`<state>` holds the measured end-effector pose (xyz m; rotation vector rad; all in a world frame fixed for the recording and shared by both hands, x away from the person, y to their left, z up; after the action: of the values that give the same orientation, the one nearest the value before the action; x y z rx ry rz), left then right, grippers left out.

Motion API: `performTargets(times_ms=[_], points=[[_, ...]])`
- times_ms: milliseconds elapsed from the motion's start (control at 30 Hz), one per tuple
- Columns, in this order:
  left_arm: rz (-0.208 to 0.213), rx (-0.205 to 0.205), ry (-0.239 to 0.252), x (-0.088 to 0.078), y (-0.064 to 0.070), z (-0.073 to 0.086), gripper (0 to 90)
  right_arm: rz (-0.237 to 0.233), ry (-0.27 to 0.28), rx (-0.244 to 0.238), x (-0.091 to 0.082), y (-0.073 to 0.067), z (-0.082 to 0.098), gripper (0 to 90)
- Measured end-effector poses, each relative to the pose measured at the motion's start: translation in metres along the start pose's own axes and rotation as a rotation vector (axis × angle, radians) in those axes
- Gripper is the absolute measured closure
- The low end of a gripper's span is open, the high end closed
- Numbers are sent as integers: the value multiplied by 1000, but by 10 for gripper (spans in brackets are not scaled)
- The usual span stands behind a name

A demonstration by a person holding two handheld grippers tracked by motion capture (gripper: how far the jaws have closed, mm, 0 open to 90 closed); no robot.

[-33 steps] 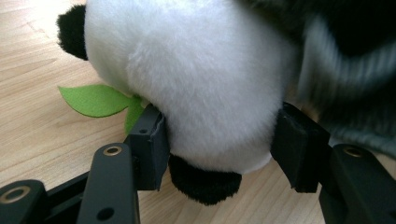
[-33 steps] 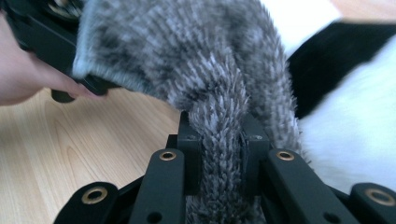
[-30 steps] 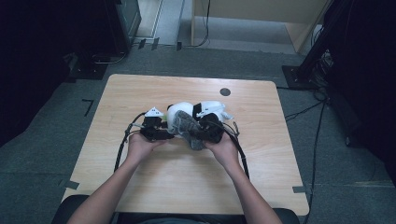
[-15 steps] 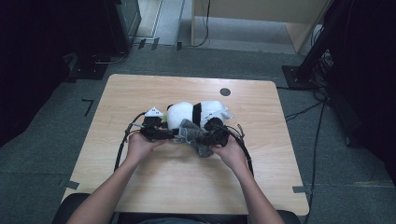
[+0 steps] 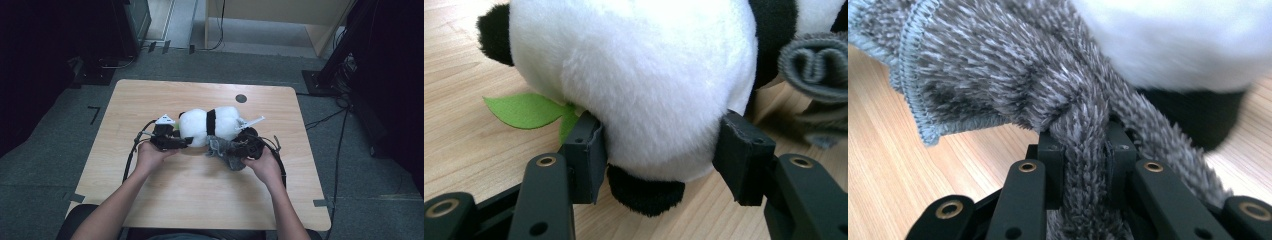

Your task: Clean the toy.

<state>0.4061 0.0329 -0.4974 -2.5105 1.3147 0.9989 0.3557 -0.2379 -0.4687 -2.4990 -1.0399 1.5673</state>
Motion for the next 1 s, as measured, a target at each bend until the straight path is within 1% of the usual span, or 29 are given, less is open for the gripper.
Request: performTargets(times_ms=[133, 200, 233, 300, 467, 533, 667, 733, 800, 867, 900, 1000], points=[[0, 0, 0, 0, -1, 0, 433, 4, 7, 33, -11, 13, 5, 761], [1, -1, 1, 0, -1, 0, 433, 14, 10, 54, -15, 20, 8, 760], [1, -1, 1, 0, 0, 0, 433, 17, 11, 56, -17, 23, 9, 760], [1, -2, 1, 1, 0, 0, 433, 29, 25, 83, -21, 31, 10, 760], [0, -2, -1, 1, 1, -1, 434, 32, 47, 136, -23, 51, 9, 760], [0, -1, 1, 1, 0, 0, 434, 39, 58, 136, -24, 55, 9, 760], [1, -1, 7, 1, 0, 0, 435, 80, 70, 154, -27, 64, 11, 760], [1, -2, 10, 1, 0, 0, 436, 98, 92, 176, -30, 70, 11, 760], [3, -3, 13, 1, 0, 0, 436, 103, 110, 191, -33, 74, 11, 760], [3, -5, 16, 1, 0, 0, 435, 87, 129, 213, -34, 80, 11, 760], [3, -5, 17, 1, 0, 0, 436, 86, 135, 225, -35, 82, 11, 760], [1, -2, 21, 1, 0, 0, 438, 103, 164, 232, -40, 86, 8, 760]])
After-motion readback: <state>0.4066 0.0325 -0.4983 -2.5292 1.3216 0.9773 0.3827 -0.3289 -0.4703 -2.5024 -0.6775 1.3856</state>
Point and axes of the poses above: each handheld gripper's, and its own axes: x roughly forward along the jaws, z roughly out of its underside, y roughly to its right, the point moved 3 cm from there along x, roughly forward along the jaws, and after that the axes turned 7 degrees about x, right-handed, at the moved point
